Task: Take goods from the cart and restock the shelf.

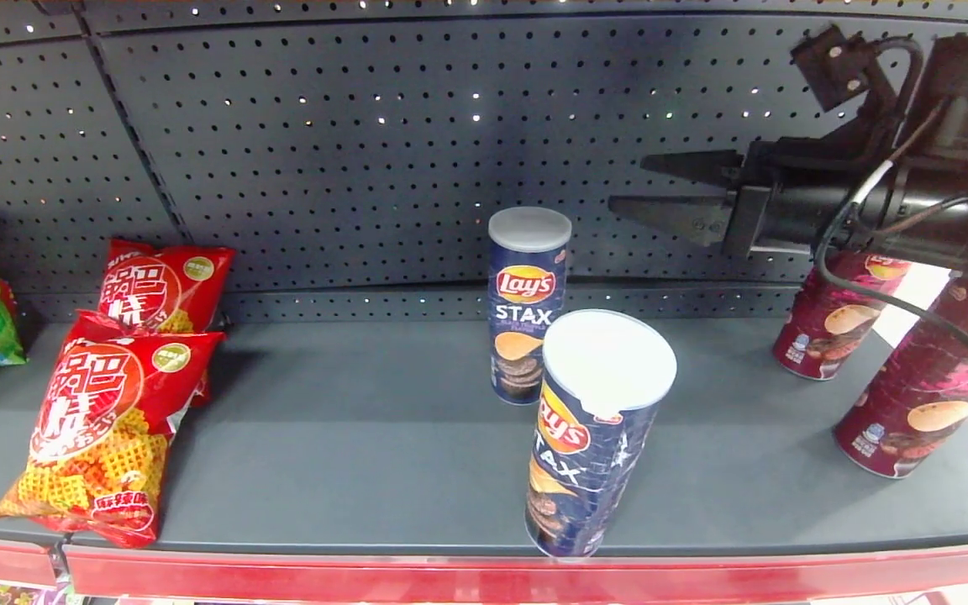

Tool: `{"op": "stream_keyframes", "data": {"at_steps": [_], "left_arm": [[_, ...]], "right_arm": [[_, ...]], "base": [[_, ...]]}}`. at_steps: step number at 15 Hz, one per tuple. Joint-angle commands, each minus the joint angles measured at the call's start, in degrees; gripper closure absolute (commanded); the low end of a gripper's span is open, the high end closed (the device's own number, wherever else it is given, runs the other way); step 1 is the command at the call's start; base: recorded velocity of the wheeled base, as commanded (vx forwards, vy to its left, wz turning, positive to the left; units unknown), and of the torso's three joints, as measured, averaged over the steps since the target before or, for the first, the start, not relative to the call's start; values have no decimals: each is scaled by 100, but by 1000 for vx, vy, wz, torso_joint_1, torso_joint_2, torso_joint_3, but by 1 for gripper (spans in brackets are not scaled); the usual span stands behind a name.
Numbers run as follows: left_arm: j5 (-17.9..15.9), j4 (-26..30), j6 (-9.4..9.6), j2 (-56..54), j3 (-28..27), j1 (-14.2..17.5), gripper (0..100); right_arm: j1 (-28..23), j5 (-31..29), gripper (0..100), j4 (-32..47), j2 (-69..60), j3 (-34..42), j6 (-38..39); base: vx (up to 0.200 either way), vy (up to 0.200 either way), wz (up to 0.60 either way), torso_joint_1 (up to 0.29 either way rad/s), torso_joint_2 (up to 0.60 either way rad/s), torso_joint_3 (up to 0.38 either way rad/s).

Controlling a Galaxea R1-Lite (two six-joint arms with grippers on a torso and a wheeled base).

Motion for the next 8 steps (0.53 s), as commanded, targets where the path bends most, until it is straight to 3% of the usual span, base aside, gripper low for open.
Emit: {"op": "stream_keyframes", "data": {"at_steps": [1, 3, 8], "left_arm": [[2, -1, -6, 8, 1, 1, 0], [2, -1, -6, 8, 1, 1, 0], [2, -1, 3, 8, 1, 1, 0]], "right_arm": [[100, 3, 0, -10, -317, -125, -2], [320, 3, 0, -10, -721, 7, -2], [1199, -6, 0, 8, -2136, 1598, -46]], "base": [[0, 0, 0, 0, 0, 0], [0, 0, 0, 0, 0, 0], [0, 0, 0, 0, 0, 0]]}}
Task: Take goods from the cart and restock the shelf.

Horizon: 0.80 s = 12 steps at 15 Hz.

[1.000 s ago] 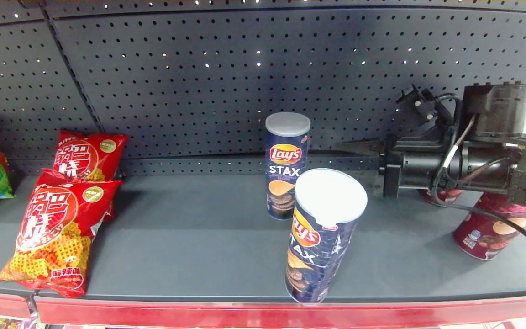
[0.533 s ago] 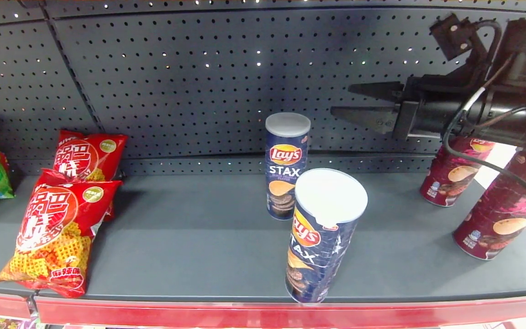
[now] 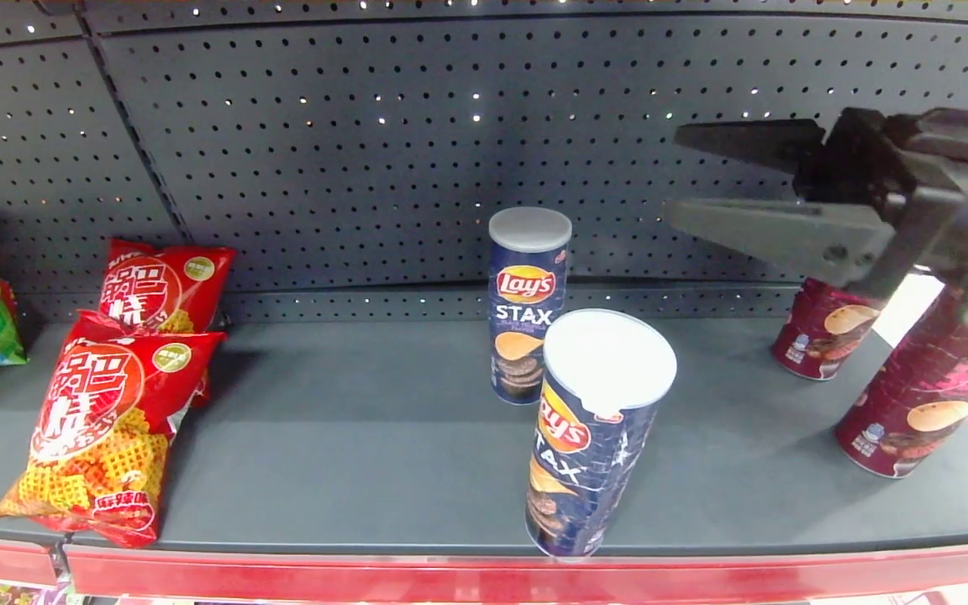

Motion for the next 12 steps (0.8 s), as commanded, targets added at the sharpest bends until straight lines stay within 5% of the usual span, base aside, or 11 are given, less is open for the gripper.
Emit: {"op": "stream_keyframes", "data": {"at_steps": [1, 7, 12], "left_arm": [[4, -1, -6, 8, 1, 1, 0], [4, -1, -6, 8, 1, 1, 0], [4, -1, -6, 8, 1, 1, 0]], "right_arm": [[314, 8, 0, 10, -844, 791, -21], [437, -1, 0, 28, -1810, 2575, -153], [366, -203, 0, 28, -1573, 3225, -285]], "base": [[0, 0, 0, 0, 0, 0], [0, 0, 0, 0, 0, 0], [0, 0, 0, 0, 0, 0]]}}
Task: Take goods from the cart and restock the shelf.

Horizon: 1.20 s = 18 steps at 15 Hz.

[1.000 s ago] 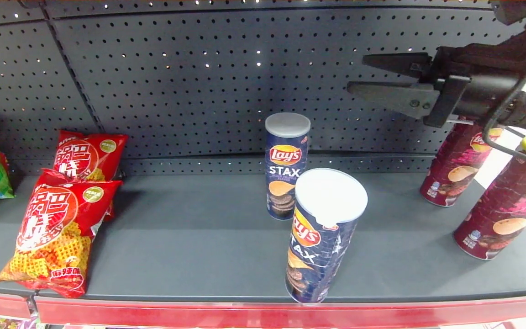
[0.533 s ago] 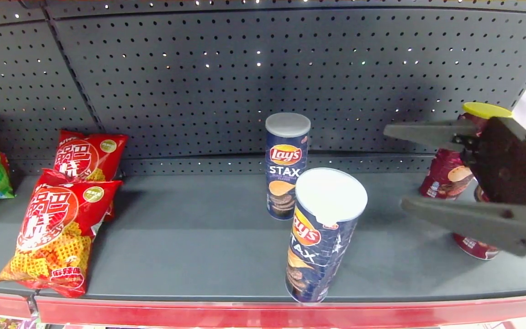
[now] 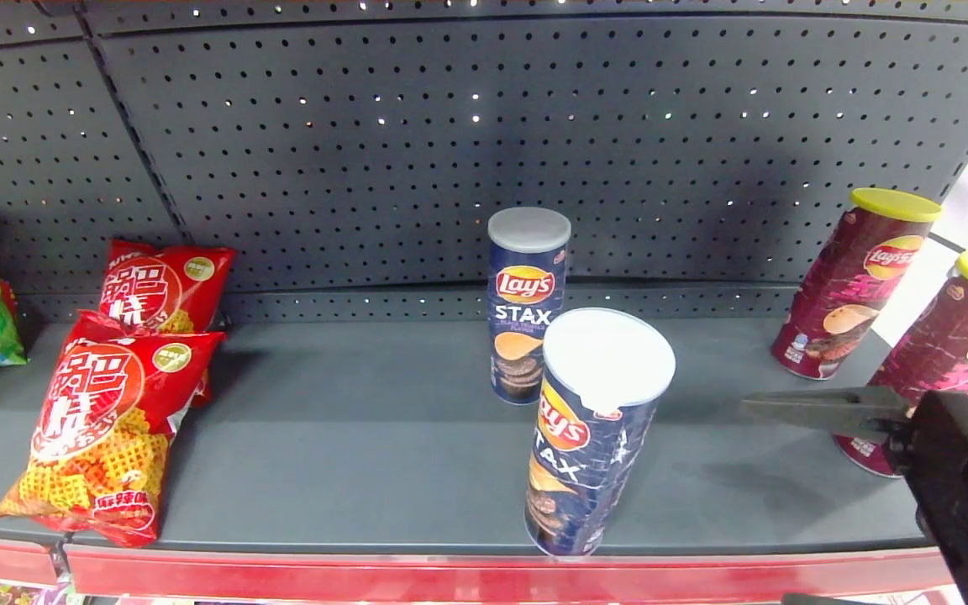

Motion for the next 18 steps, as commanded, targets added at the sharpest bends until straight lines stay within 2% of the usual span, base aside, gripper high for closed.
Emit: {"op": "stream_keyframes", "data": {"at_steps": [1, 8, 12, 15, 18], "left_arm": [[2, 1, -4, 8, 1, 2, 0], [2, 1, 4, 8, 1, 2, 0], [2, 1, 4, 8, 1, 2, 0], [2, 1, -4, 8, 1, 2, 0], [2, 1, -4, 8, 1, 2, 0]], "right_arm": [[-14, -63, 0, 1, 207, 210, -10], [-5, -274, 0, -43, 1675, -652, -1], [109, -590, 0, -26, 1701, -810, 34], [337, -1056, 0, -26, 1525, -810, 113], [830, -1768, 0, -43, 1411, -801, 447]], "base": [[0, 0, 0, 0, 0, 0], [0, 0, 0, 0, 0, 0], [0, 0, 0, 0, 0, 0], [0, 0, 0, 0, 0, 0], [0, 0, 0, 0, 0, 0]]}}
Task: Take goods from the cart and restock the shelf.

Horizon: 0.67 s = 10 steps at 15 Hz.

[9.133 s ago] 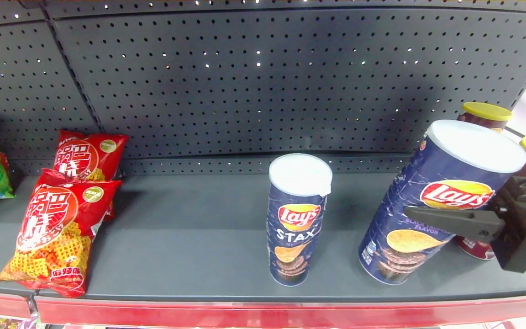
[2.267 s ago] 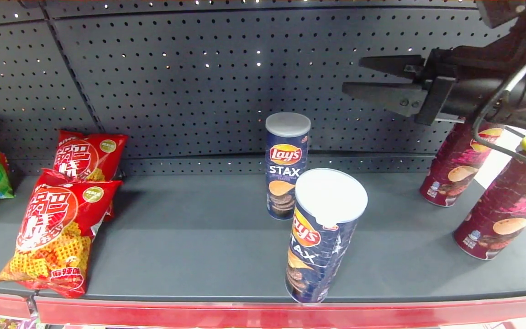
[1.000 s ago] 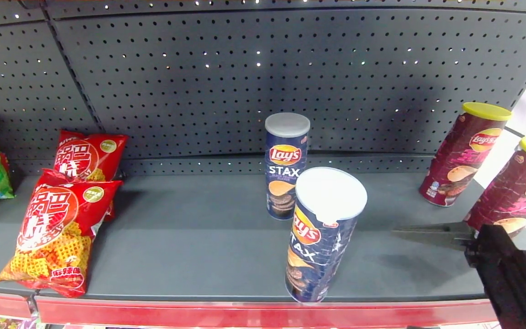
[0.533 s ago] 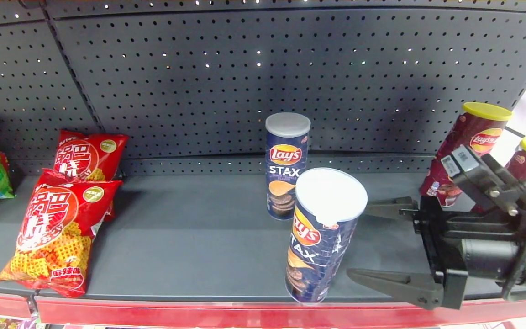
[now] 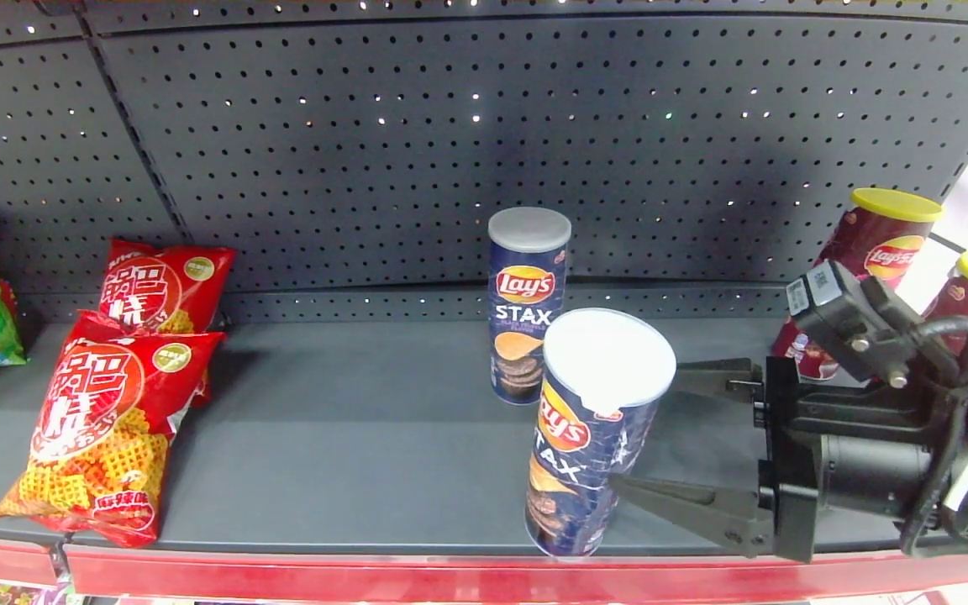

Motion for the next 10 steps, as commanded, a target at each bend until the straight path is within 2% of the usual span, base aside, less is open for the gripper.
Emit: {"op": "stream_keyframes", "data": {"at_steps": [1, 7, 10], "left_arm": [[2, -1, -6, 8, 1, 1, 0], [2, -1, -6, 8, 1, 1, 0], [2, -1, 3, 8, 1, 1, 0]], "right_arm": [[370, -265, 0, -23, -115, 1, 163], [1038, -916, 0, -5, -142, 36, 357], [1310, -1531, 0, 4, -71, 63, 577]], "base": [[0, 0, 0, 0, 0, 0], [0, 0, 0, 0, 0, 0], [0, 0, 0, 0, 0, 0]]}}
